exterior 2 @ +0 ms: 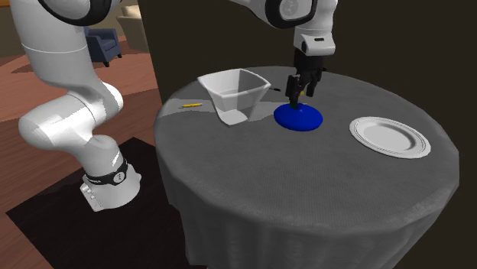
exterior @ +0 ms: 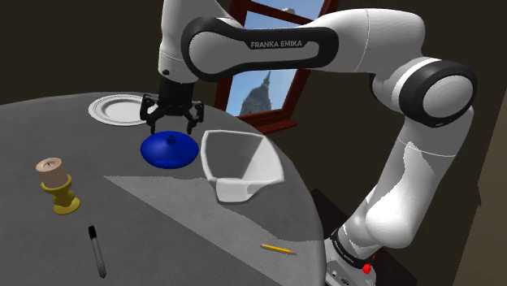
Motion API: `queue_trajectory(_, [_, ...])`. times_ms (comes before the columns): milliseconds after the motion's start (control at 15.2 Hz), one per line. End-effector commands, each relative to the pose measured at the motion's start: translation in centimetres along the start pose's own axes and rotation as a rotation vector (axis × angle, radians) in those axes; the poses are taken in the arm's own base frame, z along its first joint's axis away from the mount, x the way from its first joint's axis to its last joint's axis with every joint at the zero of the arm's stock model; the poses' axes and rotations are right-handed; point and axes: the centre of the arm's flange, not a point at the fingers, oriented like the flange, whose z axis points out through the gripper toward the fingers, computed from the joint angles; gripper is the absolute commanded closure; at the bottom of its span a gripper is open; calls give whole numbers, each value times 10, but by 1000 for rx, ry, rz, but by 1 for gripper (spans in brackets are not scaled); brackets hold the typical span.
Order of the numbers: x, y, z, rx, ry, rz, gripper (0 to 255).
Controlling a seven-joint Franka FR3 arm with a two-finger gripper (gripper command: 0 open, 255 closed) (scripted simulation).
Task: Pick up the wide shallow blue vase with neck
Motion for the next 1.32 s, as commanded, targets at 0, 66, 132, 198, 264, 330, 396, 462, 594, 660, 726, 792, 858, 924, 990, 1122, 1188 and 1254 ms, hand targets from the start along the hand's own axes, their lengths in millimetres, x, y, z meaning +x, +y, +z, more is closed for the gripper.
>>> queue_trajectory(0, [0,0,4,0,0,0,0])
queue_trajectory(66, [-1,0,6,0,0,0,255])
queue_trajectory(132, [-1,0,6,0,0,0,255])
queue_trajectory(198, [-1,0,6,0,0,0,255])
queue_trajectory(264, [-1,0,6,0,0,0,255])
queue_trajectory(330, [-1,0,6,0,0,0,255])
queue_trajectory(396, [-1,0,6,0,0,0,255])
queue_trajectory(462, [-1,0,6,0,0,0,255])
queue_trajectory(594, [-1,0,6,0,0,0,255])
queue_trajectory(660, [0,0,4,0,0,0,255])
queue_trajectory(726, [0,0,-1,0,0,0,255])
queue_trajectory(792, [0,0,-6,0,0,0,255])
queue_trajectory(858, [0,-1,-12,0,0,0,255])
queue_trajectory(924, [0,-1,-17,0,0,0,255])
queue_trajectory(990, [0,-2,-22,0,0,0,255])
queue_trajectory(1122, [0,-2,-33,0,0,0,255])
queue_trajectory(1188, [0,-3,-38,0,0,0,255])
queue_trajectory(1254, [0,-3,-43,0,0,0,255])
